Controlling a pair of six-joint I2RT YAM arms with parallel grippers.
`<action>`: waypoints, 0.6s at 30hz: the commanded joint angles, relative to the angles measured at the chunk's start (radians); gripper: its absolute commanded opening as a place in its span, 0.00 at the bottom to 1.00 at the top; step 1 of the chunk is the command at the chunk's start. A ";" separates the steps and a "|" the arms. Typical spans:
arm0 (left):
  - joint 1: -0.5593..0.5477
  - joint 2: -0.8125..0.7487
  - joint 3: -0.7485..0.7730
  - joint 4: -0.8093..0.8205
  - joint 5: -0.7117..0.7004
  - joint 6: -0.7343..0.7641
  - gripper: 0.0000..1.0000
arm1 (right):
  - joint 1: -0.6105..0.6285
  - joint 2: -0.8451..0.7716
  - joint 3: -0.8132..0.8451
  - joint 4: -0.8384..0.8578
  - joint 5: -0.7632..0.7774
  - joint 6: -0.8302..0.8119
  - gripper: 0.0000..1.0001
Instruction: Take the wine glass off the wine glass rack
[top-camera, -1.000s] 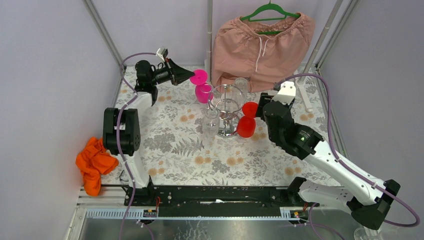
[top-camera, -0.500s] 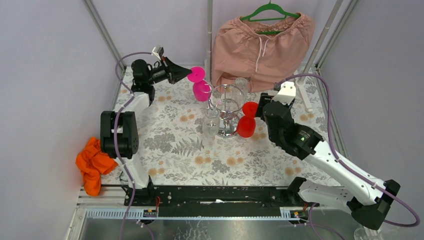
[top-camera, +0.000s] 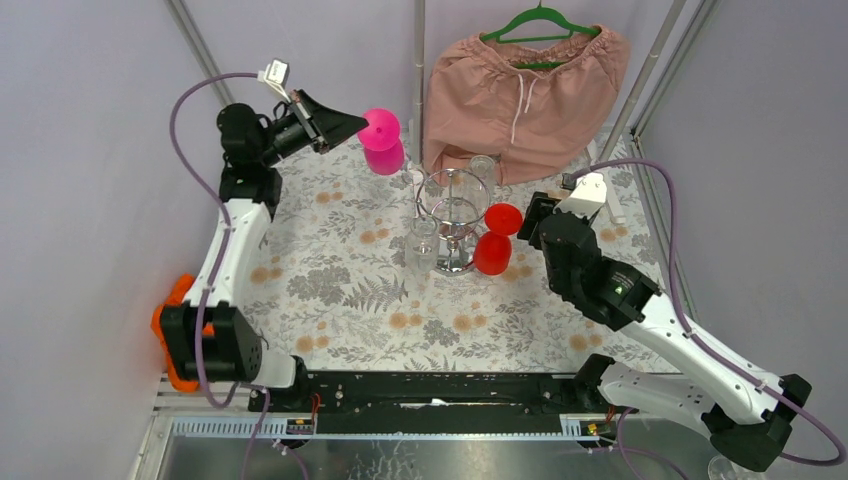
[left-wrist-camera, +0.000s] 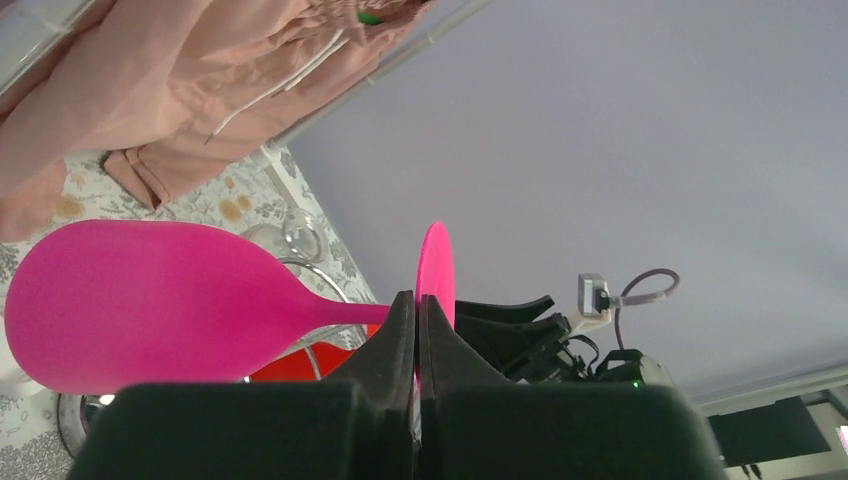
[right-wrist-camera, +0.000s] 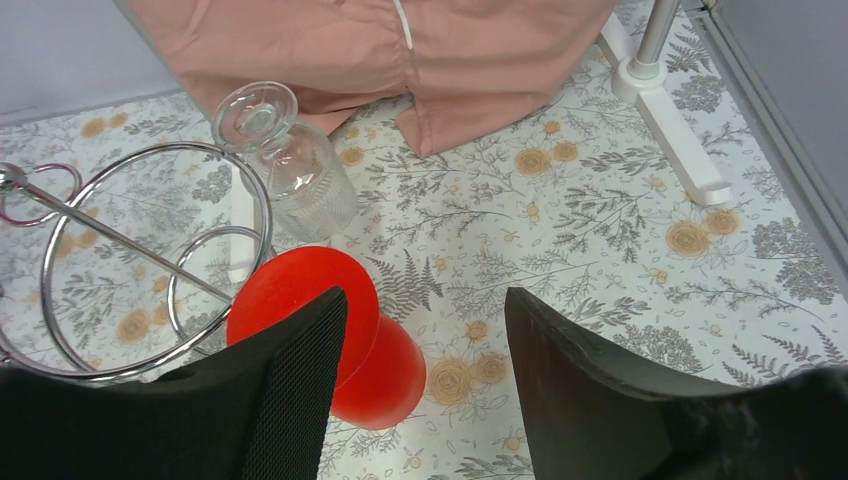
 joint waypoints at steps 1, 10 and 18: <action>-0.002 -0.129 0.018 -0.113 -0.034 0.068 0.00 | 0.007 -0.036 -0.010 0.004 -0.019 0.046 0.67; -0.058 -0.361 -0.053 -0.150 -0.037 0.016 0.00 | 0.006 -0.103 -0.033 0.035 -0.109 0.068 0.67; -0.174 -0.478 -0.122 0.050 -0.017 -0.161 0.00 | 0.007 -0.194 -0.081 0.126 -0.267 0.047 0.67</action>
